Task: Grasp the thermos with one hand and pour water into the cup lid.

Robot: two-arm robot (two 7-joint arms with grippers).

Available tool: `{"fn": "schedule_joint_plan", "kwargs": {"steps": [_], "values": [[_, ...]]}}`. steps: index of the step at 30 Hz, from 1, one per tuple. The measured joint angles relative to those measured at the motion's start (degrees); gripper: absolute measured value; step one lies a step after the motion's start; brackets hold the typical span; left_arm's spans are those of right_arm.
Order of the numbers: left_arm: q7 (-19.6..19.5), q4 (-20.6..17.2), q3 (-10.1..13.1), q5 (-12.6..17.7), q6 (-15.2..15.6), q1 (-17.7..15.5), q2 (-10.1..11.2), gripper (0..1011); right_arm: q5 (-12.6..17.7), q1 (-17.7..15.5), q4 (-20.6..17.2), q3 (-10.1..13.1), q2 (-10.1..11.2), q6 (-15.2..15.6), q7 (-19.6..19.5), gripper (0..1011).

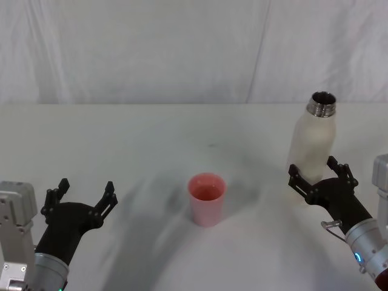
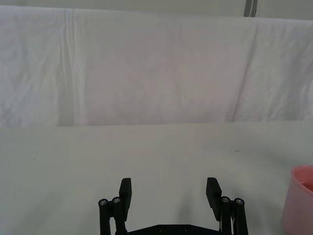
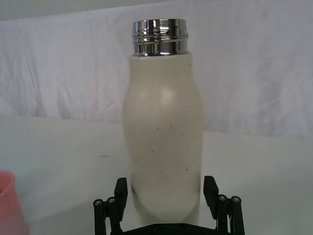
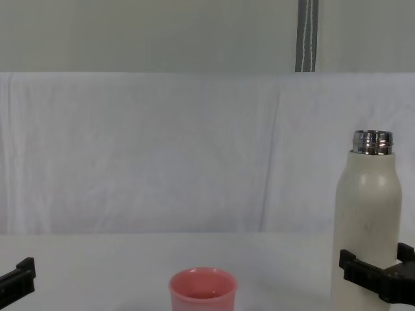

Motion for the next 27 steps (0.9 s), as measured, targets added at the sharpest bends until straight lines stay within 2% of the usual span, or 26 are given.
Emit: {"fn": "schedule_joint_plan", "kwargs": {"steps": [14,24,27], "values": [[0.0,0.0,0.0,0.0,0.0,0.0,0.0,1001,0.3,2.4,2.5,-0.2,0.0,-0.5,0.6,1003],[0.0,0.0,0.0,0.0,0.0,0.0,0.0,1001,0.3,2.4,2.5,-0.2,0.0,-0.5,0.6,1003],[0.0,0.0,0.0,0.0,0.0,0.0,0.0,1001,0.3,2.3,2.5,-0.1,0.0,-0.5,0.6,956]]}}
